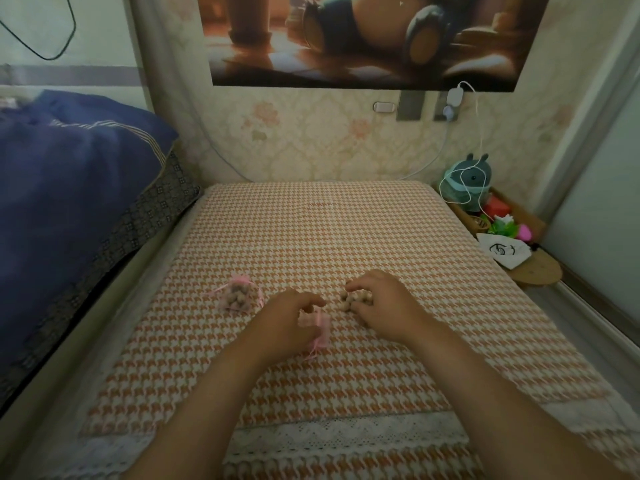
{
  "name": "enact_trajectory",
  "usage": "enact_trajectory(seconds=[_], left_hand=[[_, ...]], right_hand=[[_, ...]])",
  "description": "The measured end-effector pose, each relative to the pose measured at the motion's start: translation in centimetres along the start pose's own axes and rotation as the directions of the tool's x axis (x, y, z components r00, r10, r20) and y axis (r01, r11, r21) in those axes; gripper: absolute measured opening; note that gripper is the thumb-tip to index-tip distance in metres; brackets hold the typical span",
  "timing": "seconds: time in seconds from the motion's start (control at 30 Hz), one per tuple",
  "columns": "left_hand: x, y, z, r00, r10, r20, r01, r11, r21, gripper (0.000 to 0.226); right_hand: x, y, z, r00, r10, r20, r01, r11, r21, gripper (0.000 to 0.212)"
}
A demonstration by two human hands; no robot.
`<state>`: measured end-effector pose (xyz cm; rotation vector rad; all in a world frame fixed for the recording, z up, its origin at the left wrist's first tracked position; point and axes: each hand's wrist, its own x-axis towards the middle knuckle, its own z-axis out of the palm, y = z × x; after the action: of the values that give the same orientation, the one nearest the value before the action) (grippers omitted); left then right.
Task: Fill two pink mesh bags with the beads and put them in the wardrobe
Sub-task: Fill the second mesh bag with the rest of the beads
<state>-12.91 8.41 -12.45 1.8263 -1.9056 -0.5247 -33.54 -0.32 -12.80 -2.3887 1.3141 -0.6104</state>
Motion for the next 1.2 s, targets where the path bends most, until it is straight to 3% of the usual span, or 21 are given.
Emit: enact_trajectory(seconds=[0.1, 0.23, 0.37, 0.53, 0.67, 0.8, 0.93, 1.07, 1.2], left_hand=[[-0.5, 1.1, 0.4, 0.994, -0.082, -0.065, 0.088, 0.992, 0.086, 0.032], [0.6, 2.4, 1.6, 0.971, -0.138, -0.193, 0.179, 0.960, 0.215, 0.044], [2.0, 2.7, 2.2, 0.981, -0.153, -0.122, 0.186, 0.923, 0.336, 0.030], [2.8, 2.3, 1.5, 0.987, -0.151, -0.062, 0.164, 0.917, 0.364, 0.020], [2.9, 1.6, 0.8, 0.972, -0.227, -0.062, 0.234, 0.959, 0.161, 0.005], [3.1, 1.1, 0.4, 0.953, -0.289, -0.090, 0.280, 0.955, -0.101, 0.020], [3.0, 1.4, 0.2, 0.929, -0.365, -0.058, 0.333, 0.894, -0.300, 0.018], [2.8, 1.7, 0.1, 0.895, -0.446, 0.025, 0.400, 0.776, -0.488, 0.013], [2.9, 1.4, 0.2, 0.885, -0.465, -0.003, 0.396, 0.758, -0.519, 0.014]], right_hand=[[0.1, -0.5, 0.5, 1.000, -0.012, -0.009, 0.011, 0.993, -0.118, 0.027], [1.0, -1.3, 1.1, 0.998, -0.009, 0.065, 0.023, 0.975, -0.219, 0.030], [2.3, -1.6, 1.5, 0.991, -0.029, 0.134, 0.071, 0.943, -0.324, 0.023], [2.9, -1.0, 1.7, 0.985, 0.003, 0.174, 0.063, 0.925, -0.374, 0.021], [3.1, -0.8, 1.2, 0.984, 0.020, 0.179, 0.030, 0.962, -0.271, 0.020], [2.8, -1.6, 0.2, 0.994, 0.039, 0.100, -0.043, 0.998, 0.039, 0.018], [2.1, -2.7, -0.1, 0.993, 0.065, 0.100, -0.095, 0.937, 0.336, 0.013], [1.8, -2.8, 0.3, 0.992, 0.004, 0.126, -0.050, 0.930, 0.363, 0.011], [1.8, -2.4, 0.4, 0.989, -0.033, 0.147, -0.004, 0.970, 0.241, 0.007]])
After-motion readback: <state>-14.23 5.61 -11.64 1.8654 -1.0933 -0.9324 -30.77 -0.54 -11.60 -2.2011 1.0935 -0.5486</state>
